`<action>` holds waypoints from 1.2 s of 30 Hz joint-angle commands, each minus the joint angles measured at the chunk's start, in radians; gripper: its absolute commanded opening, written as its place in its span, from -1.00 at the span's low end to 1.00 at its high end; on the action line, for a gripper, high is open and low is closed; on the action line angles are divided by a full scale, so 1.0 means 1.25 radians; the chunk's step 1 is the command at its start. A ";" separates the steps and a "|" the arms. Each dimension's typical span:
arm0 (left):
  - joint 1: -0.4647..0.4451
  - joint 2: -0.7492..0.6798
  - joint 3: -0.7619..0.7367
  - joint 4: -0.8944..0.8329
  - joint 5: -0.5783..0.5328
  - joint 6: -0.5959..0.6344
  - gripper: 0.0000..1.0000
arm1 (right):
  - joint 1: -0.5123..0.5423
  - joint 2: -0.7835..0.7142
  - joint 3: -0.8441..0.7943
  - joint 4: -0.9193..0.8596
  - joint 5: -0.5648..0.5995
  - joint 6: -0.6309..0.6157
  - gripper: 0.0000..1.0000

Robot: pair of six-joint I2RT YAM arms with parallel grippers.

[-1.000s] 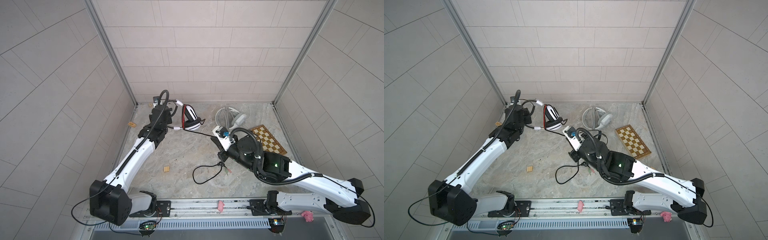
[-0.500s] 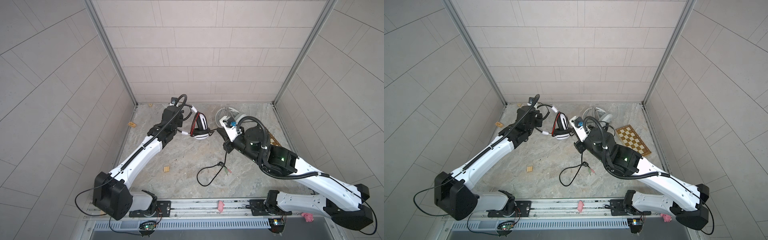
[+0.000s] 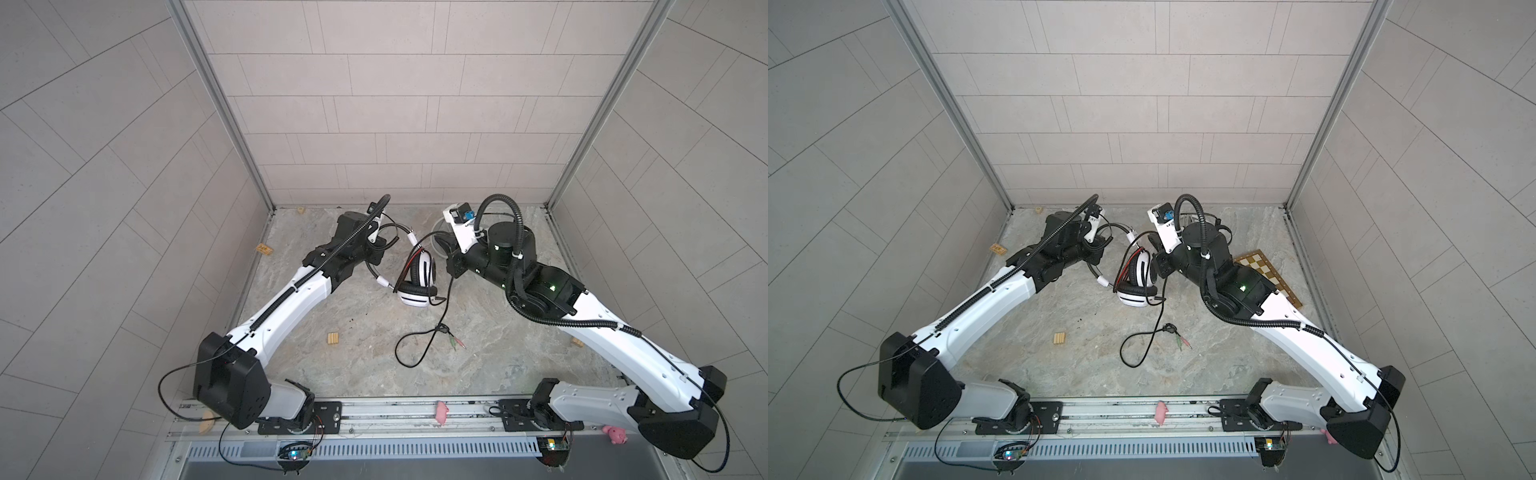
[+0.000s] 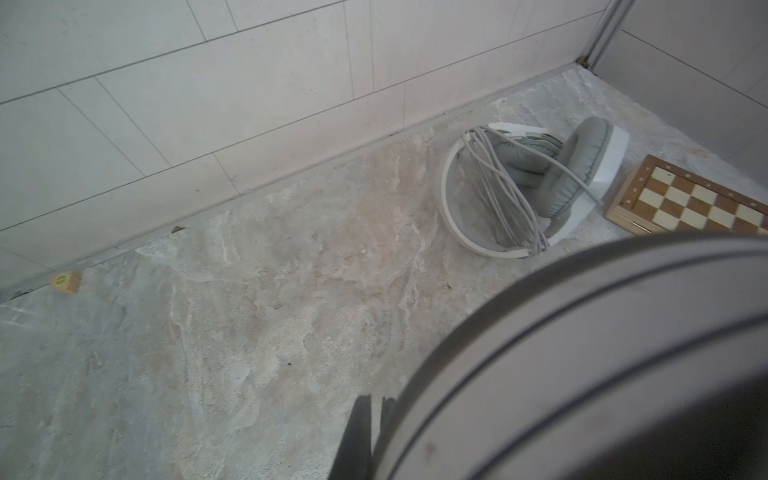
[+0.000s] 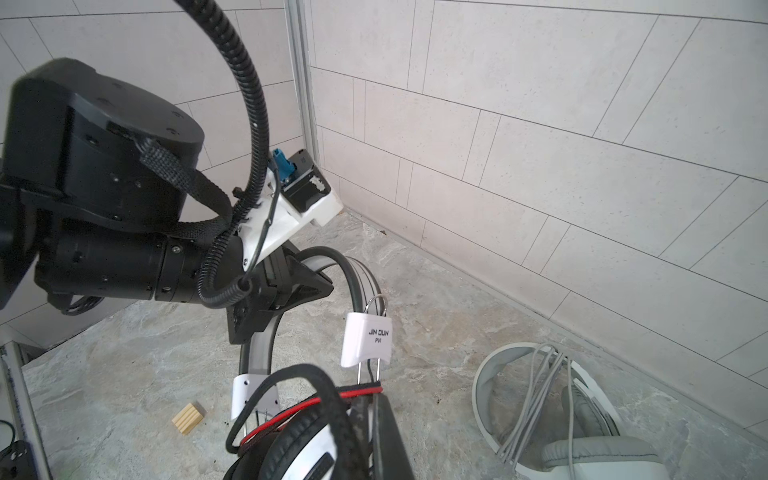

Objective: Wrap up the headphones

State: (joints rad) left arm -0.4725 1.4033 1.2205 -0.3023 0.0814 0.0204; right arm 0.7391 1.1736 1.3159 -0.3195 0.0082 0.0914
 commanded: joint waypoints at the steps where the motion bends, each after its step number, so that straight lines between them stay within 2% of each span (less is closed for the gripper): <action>1: -0.002 -0.014 0.040 0.025 0.092 -0.003 -1.00 | -0.015 -0.014 -0.019 0.028 0.050 0.021 -0.95; 4: -0.001 -0.023 0.029 0.041 0.114 0.006 -1.00 | -0.055 -0.019 -0.032 0.042 0.070 0.049 -0.95; 9: -0.002 -0.032 0.031 0.046 0.183 0.014 -1.00 | -0.141 -0.017 -0.064 0.075 0.022 0.103 -0.94; 13: -0.002 -0.044 0.014 0.074 0.170 0.005 -1.00 | -0.175 -0.001 -0.082 0.076 0.004 0.105 -0.93; 15: 0.000 -0.041 0.019 0.076 0.198 -0.006 -1.00 | -0.189 0.008 -0.099 0.076 -0.006 0.107 -0.92; 22: 0.001 -0.066 -0.002 0.114 0.239 -0.015 -1.00 | -0.214 0.051 -0.146 0.086 -0.040 0.119 -0.92; 26: 0.005 -0.074 -0.001 0.135 0.293 -0.037 -1.00 | -0.215 0.072 -0.175 0.113 -0.052 0.124 -0.92; 31: 0.007 -0.086 -0.020 0.158 0.285 -0.046 -1.00 | -0.217 0.114 -0.177 0.132 -0.083 0.127 -0.92; 36: 0.013 -0.088 -0.019 0.183 0.342 -0.073 -1.00 | -0.217 0.153 -0.175 0.154 -0.108 0.129 -0.92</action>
State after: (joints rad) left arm -0.4580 1.3483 1.1858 -0.1707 0.3885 -0.0128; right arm 0.4831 1.3407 1.0935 -0.1524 -0.1303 0.2371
